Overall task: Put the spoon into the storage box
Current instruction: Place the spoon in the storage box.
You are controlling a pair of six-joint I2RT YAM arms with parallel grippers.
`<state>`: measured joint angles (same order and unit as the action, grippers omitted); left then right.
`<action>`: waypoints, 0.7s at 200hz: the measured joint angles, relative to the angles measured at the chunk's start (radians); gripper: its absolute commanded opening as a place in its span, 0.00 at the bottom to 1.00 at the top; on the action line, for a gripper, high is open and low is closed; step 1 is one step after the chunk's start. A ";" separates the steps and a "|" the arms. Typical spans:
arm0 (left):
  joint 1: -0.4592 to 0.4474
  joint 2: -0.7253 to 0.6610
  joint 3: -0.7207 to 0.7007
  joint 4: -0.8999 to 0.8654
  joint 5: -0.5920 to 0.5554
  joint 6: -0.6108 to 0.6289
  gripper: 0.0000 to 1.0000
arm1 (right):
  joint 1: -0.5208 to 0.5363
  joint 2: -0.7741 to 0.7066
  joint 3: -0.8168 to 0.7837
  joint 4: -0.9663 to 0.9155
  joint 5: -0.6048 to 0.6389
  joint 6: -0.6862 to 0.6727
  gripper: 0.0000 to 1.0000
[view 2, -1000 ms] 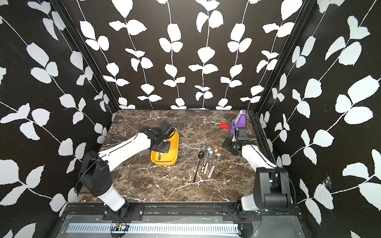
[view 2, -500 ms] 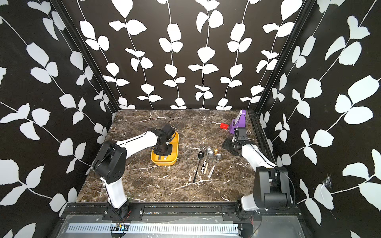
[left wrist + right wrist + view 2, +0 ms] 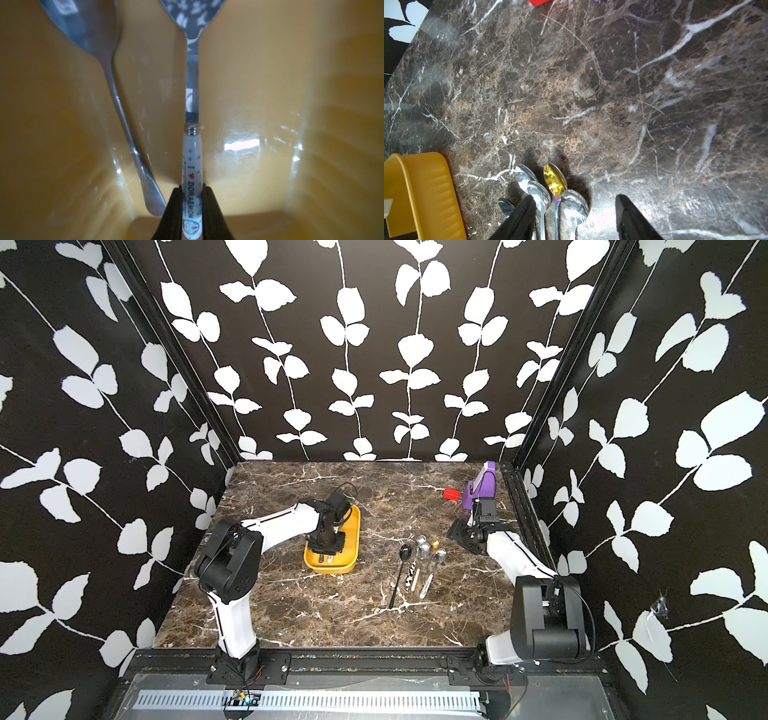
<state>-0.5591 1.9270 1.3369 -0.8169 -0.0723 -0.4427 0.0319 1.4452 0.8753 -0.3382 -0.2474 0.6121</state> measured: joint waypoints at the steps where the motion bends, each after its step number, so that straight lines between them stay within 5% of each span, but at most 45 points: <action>1: 0.000 0.000 0.000 0.000 0.000 0.000 0.00 | 0.000 0.000 0.000 0.000 0.000 0.000 0.63; 140: 0.018 0.012 0.003 0.008 0.004 0.017 0.12 | 0.000 0.000 0.000 -0.013 0.000 -0.011 0.65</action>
<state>-0.5415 1.9392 1.3399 -0.8089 -0.0685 -0.4259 0.0319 1.4452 0.8753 -0.3511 -0.2474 0.6014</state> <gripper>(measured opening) 0.167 0.644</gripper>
